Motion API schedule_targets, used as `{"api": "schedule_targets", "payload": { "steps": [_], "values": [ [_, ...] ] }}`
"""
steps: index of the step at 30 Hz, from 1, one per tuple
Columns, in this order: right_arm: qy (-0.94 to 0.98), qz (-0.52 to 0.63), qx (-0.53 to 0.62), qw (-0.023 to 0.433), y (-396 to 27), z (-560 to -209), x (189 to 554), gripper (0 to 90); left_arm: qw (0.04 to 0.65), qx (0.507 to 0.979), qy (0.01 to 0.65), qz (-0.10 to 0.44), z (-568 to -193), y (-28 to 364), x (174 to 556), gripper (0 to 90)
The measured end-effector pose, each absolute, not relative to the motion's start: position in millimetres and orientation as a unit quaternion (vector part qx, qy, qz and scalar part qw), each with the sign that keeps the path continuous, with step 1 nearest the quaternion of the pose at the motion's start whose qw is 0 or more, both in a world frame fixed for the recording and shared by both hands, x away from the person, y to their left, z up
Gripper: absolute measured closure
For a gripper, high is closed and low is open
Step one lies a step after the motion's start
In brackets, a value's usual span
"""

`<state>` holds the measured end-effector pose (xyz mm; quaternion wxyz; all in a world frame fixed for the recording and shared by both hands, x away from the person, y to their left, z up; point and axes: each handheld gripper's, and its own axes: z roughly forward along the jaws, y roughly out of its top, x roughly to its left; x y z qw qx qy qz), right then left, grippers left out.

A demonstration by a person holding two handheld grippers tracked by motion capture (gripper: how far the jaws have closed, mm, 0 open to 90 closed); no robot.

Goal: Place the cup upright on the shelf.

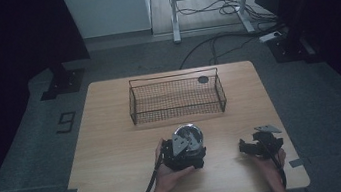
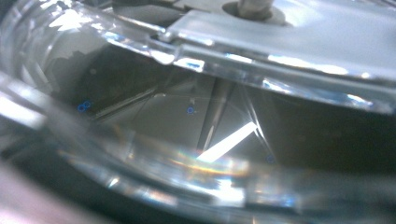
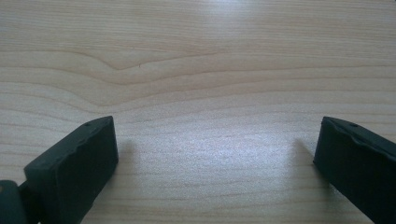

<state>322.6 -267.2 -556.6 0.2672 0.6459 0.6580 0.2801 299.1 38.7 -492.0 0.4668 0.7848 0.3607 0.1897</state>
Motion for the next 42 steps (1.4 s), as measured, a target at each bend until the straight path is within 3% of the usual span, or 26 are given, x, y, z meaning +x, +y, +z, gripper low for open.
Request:
{"api": "schedule_targets", "payload": {
  "steps": [42],
  "values": [
    [0.656, 0.279, 0.648, 0.268, -269, -557, 324, 0.0, 0.462, 0.801, 0.325, 0.198, -449, 39, 311, 4.1]
  ]
}}
